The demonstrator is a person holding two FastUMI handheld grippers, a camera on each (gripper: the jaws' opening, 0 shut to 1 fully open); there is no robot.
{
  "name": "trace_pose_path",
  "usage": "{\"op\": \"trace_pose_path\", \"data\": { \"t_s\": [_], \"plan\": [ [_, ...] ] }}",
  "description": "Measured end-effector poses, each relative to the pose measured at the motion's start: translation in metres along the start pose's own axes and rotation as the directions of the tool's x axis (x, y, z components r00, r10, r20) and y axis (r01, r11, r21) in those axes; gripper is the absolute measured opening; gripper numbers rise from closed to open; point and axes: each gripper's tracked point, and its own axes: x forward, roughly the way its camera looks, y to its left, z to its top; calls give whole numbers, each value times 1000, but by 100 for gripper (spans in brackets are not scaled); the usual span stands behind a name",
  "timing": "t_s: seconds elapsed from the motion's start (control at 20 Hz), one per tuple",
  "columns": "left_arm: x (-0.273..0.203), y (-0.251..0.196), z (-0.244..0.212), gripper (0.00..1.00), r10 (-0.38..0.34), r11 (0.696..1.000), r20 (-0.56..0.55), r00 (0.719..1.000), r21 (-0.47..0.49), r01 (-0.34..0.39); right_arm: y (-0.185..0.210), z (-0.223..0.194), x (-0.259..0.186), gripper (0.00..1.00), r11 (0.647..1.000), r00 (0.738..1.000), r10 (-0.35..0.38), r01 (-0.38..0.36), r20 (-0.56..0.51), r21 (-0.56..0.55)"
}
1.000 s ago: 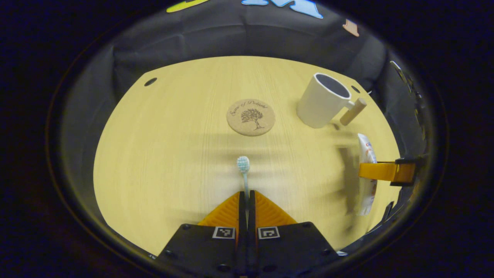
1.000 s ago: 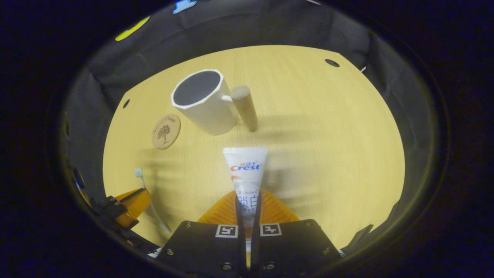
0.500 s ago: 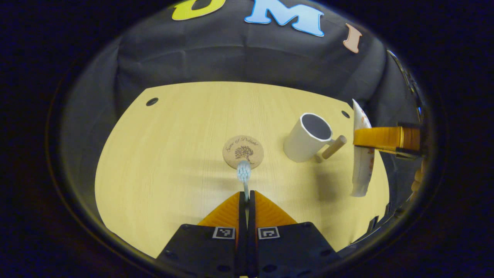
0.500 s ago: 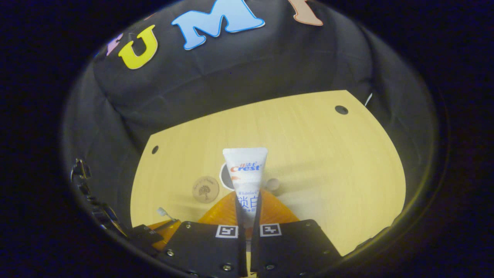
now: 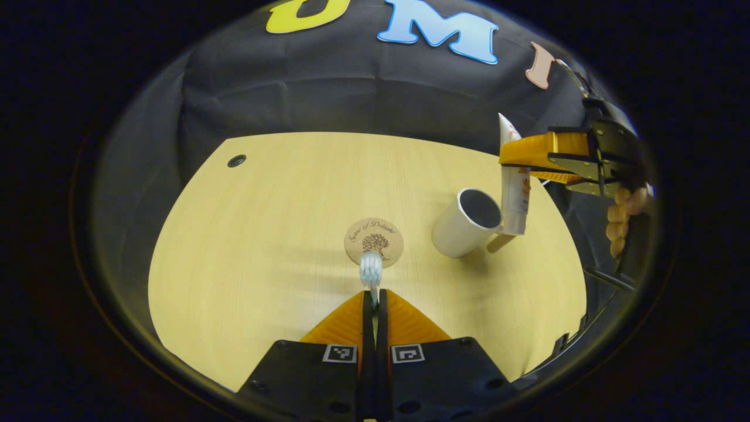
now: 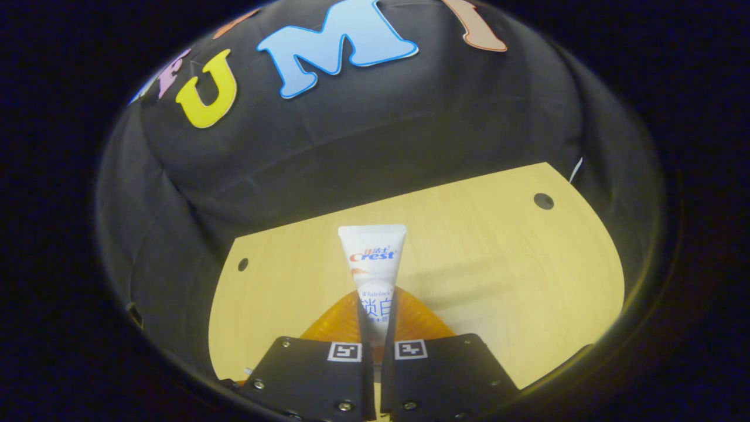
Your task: Put the toothbrush and toothpaste on the desktop into the cup, then pick up the cup and place it on the coaster on the desktop.
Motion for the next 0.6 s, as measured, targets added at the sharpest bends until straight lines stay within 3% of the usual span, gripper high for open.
{"op": "trace_pose_path", "data": {
  "t_s": [0.6],
  "plan": [
    [-16, 2, 11, 7, 35, 999, -2, 999, -24, -35, -4, 3, 50, 6, 999, 988, 1, 5, 152, -39]
  ]
}}
